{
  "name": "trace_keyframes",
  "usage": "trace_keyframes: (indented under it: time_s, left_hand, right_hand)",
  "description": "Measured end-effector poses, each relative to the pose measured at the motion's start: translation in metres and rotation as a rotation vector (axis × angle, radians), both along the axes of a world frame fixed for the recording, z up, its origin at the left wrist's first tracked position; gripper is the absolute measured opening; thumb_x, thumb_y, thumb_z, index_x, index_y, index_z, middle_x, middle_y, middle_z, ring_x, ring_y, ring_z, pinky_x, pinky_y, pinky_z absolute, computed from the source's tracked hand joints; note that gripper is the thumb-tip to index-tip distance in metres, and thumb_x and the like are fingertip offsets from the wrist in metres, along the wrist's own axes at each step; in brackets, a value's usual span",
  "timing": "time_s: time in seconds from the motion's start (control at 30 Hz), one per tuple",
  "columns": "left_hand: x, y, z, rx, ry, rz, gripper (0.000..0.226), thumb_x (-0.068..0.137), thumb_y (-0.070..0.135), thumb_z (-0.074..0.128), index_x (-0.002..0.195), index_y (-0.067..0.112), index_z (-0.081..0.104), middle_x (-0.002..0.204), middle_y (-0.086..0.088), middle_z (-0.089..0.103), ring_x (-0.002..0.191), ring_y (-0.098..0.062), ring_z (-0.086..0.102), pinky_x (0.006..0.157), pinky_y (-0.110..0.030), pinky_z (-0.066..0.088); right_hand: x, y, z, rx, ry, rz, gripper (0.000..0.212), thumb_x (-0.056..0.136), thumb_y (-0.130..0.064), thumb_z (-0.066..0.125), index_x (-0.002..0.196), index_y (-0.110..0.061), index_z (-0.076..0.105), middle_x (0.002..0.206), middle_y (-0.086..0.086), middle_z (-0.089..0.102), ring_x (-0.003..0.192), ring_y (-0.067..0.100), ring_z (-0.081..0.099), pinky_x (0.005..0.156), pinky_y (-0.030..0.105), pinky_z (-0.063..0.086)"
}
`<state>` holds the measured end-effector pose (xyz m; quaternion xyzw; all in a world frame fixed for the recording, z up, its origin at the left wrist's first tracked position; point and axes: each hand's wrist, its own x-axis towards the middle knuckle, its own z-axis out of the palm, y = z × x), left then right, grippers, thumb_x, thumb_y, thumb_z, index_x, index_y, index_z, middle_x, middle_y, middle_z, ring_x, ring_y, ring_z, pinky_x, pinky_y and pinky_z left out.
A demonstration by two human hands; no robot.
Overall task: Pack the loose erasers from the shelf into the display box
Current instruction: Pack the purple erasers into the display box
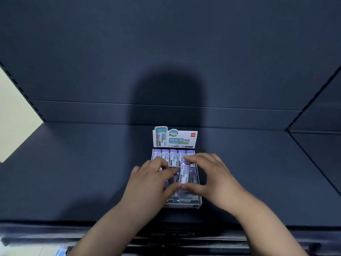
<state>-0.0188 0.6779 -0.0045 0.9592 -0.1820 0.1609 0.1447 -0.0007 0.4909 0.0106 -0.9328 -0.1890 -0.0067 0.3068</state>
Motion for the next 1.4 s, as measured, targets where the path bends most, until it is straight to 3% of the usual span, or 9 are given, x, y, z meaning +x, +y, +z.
trace_keyframes:
  time_s: [0.13,0.27,0.47,0.57,0.7,0.9,1.07,1.2,1.4]
  left_hand:
    - [-0.002,-0.003,0.003,-0.074,0.024,0.003,0.033,0.083,0.049,0.044,0.098,0.032,0.069,0.083,0.011,0.054,0.070,-0.011,0.058,0.060,-0.028,0.037]
    - [-0.003,-0.006,-0.001,-0.112,-0.006,0.007,0.025,0.079,0.036,0.067,0.103,0.027,0.069,0.084,0.008,0.055,0.071,-0.013,0.059,0.062,-0.029,0.036]
    - [-0.008,-0.010,0.007,-0.192,0.086,0.003,0.037,0.084,0.047,0.044,0.108,0.032,0.068,0.087,0.011,0.053,0.073,-0.010,0.057,0.065,-0.030,0.040]
    - [-0.009,-0.008,0.011,-0.173,0.145,0.012,0.037,0.084,0.051,0.052,0.115,0.035,0.064,0.092,0.013,0.049,0.082,-0.011,0.056,0.073,-0.031,0.038]
    - [-0.007,-0.003,0.007,-0.134,0.139,0.015,0.033,0.079,0.046,0.066,0.109,0.035,0.066,0.092,0.012,0.050,0.083,-0.011,0.057,0.071,-0.032,0.034]
    - [-0.009,-0.002,0.008,-0.110,0.190,0.029,0.039,0.086,0.047,0.056,0.125,0.040,0.055,0.107,0.014,0.046,0.103,-0.009,0.048,0.082,-0.029,0.025]
    - [-0.009,-0.002,0.009,-0.088,0.179,0.042,0.041,0.081,0.044,0.063,0.121,0.033,0.060,0.102,0.010,0.052,0.096,-0.014,0.054,0.077,-0.031,0.030]
    - [-0.009,0.003,0.006,-0.069,0.197,0.056,0.041,0.080,0.046,0.061,0.120,0.033,0.060,0.102,0.009,0.052,0.095,-0.015,0.054,0.076,-0.032,0.032]
    - [-0.007,0.003,0.001,-0.057,0.190,0.083,0.040,0.075,0.044,0.061,0.111,0.030,0.065,0.093,0.008,0.054,0.084,-0.016,0.058,0.070,-0.032,0.035]
  right_hand:
    - [-0.001,0.002,0.000,0.074,-0.008,-0.046,0.063,0.069,-0.046,0.076,0.126,-0.031,0.053,0.112,-0.027,0.041,0.113,-0.001,0.036,0.098,0.011,0.025]
    - [0.000,0.003,0.000,0.038,0.020,-0.024,0.073,0.072,-0.043,0.075,0.136,-0.032,0.041,0.118,-0.021,0.039,0.117,0.000,0.032,0.104,0.018,0.026]
    - [0.002,0.004,0.000,0.029,0.010,-0.028,0.071,0.071,-0.038,0.075,0.134,-0.030,0.044,0.115,-0.023,0.039,0.113,0.000,0.035,0.098,0.013,0.027]
    - [0.001,0.005,-0.003,0.091,0.027,-0.053,0.067,0.068,-0.033,0.078,0.128,-0.030,0.048,0.108,-0.033,0.039,0.108,-0.002,0.038,0.091,0.007,0.027]
    - [-0.002,0.005,-0.003,0.072,0.054,-0.034,0.070,0.069,-0.034,0.078,0.130,-0.031,0.044,0.102,-0.037,0.033,0.109,-0.001,0.038,0.099,0.018,0.032]
    - [0.001,0.002,0.002,0.036,0.073,-0.056,0.063,0.066,-0.037,0.077,0.118,-0.041,0.041,0.102,-0.031,0.038,0.113,0.006,0.043,0.101,0.025,0.035]
    - [0.000,0.008,0.001,0.044,0.041,0.010,0.067,0.068,-0.035,0.075,0.127,-0.040,0.043,0.109,-0.033,0.042,0.111,0.000,0.039,0.102,0.026,0.031]
    - [-0.002,0.009,-0.003,-0.013,0.058,-0.010,0.060,0.067,-0.038,0.074,0.119,-0.039,0.045,0.097,-0.037,0.031,0.098,-0.007,0.030,0.092,0.017,0.024]
    - [0.000,0.010,-0.010,-0.088,0.006,0.009,0.063,0.060,-0.053,0.059,0.120,-0.039,0.047,0.103,-0.036,0.039,0.115,-0.004,0.033,0.091,0.006,0.016]
